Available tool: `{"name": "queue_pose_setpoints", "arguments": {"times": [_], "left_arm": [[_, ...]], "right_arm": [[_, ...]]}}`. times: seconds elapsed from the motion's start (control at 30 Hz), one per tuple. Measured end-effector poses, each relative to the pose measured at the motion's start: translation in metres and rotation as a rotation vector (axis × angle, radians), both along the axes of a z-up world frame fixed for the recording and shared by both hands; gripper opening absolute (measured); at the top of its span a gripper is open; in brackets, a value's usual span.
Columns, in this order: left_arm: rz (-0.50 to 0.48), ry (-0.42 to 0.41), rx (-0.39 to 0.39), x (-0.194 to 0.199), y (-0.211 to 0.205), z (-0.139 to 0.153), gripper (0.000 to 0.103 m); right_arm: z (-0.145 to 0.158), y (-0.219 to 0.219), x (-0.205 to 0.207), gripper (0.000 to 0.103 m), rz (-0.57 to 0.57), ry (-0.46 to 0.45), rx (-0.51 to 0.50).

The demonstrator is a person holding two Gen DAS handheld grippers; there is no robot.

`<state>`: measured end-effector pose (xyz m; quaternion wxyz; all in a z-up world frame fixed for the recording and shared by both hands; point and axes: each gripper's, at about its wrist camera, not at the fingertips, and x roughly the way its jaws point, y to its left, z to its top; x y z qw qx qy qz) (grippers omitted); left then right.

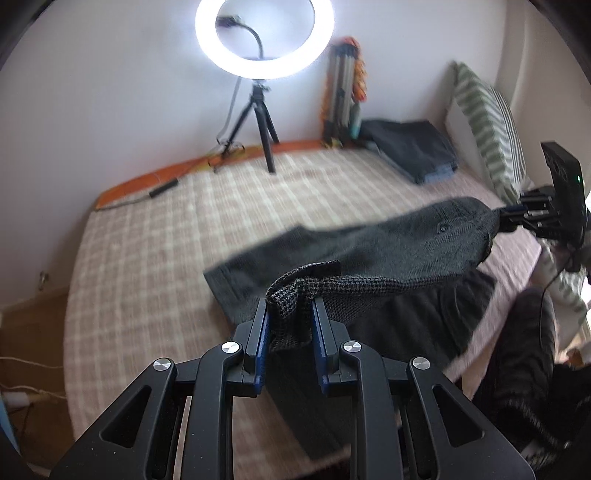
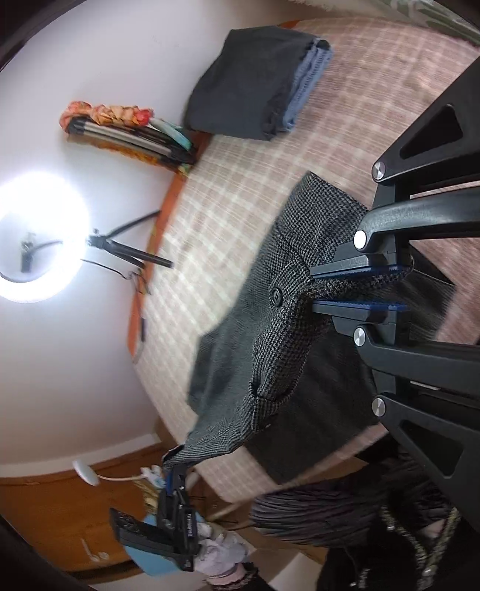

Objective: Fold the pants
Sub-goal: 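Lay the lifted pants flat on the bed and open both grippers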

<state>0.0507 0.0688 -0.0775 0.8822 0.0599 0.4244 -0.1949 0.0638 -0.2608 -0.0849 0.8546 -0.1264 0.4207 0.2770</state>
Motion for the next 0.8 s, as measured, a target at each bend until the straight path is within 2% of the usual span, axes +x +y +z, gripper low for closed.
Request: {"name": "queue_pose_setpoints", "arguments": {"times": [0.33, 0.7, 0.8], "left_arm": [[-0.056, 0.119, 0.070, -0.032, -0.007, -0.034, 0.019], [-0.121, 0.178, 0.119, -0.061, -0.016, -0.053, 0.019], [-0.150, 0.216, 0.142, -0.064, -0.020, -0.065, 0.019]], "right_arm": [[-0.050, 0.003, -0.024, 0.009, 0.022, 0.115, -0.038], [-0.067, -0.001, -0.035, 0.009, 0.048, 0.166, -0.084], [-0.070, -0.004, -0.033, 0.009, 0.039, 0.178, -0.093]]}}
